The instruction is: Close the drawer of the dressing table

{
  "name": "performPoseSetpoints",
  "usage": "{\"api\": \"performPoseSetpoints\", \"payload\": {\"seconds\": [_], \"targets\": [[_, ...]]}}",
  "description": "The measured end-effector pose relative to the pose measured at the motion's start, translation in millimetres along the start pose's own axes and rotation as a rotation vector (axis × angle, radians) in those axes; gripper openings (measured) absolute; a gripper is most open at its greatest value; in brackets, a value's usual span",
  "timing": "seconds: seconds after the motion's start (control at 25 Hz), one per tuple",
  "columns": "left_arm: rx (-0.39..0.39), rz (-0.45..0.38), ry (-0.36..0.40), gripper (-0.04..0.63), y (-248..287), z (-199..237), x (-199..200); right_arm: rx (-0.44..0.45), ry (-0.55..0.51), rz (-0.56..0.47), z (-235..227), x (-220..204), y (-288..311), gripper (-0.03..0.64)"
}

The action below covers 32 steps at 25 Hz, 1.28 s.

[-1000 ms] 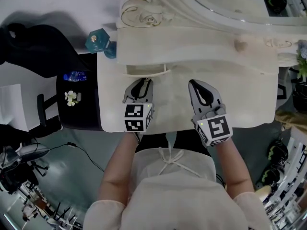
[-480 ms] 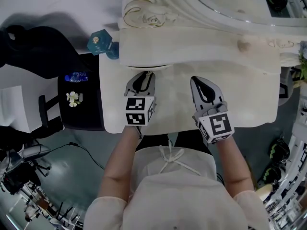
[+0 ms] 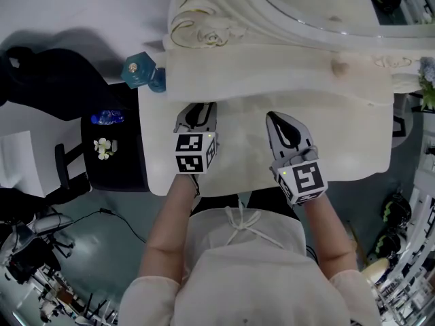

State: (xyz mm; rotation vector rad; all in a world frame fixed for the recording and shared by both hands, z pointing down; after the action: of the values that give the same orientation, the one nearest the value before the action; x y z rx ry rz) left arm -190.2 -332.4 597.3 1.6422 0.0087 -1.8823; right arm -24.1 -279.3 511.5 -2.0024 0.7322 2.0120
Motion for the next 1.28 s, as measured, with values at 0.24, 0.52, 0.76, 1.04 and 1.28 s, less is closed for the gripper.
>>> {"api": "performPoseSetpoints", "payload": {"seconds": [0.24,0.52,0.76,1.04,1.28], "targets": [[0.0,-0.017,-0.014,0.103,0.4,0.1,0.6,-0.004,-0.002,-0.005,-6.6,3.2,0.5,0.006],[0.026,-0.014,-0.059,0.132,-13.2,-4.7,0.2,0.027,-0.036,-0.007,-5.0,11.8,-4.2,0.006],[0.052,-0.07,-0.048,0.127,-48.9,-20.7,17.5,0.059,-0.047,-0.027,-4.8,24.7,-18.2,0.006],[0.033,-0.183,0.028,0.101,-90.6,-44.9,75.9,0.073,-0.042,-0.07,-8.3,47.7,-37.6,0.006],[-0.002,-0.281,0.106,0.054,-117.6,-63.5,134.0,0.073,-0.057,-0.132,-11.5,78.7,-44.1,0.006]]}}
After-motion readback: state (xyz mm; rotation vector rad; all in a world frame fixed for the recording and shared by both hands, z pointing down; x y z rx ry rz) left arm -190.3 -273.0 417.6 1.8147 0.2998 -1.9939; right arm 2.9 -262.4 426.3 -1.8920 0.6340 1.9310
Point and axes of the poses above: the fingertips, and each gripper's own axes: y forward along the fingers, z to its left, x out of its top, the point moved 3 cm from there along -y, backward along the fingers, and after that the axes turned 12 degrees about -z, right-handed, at the moved point
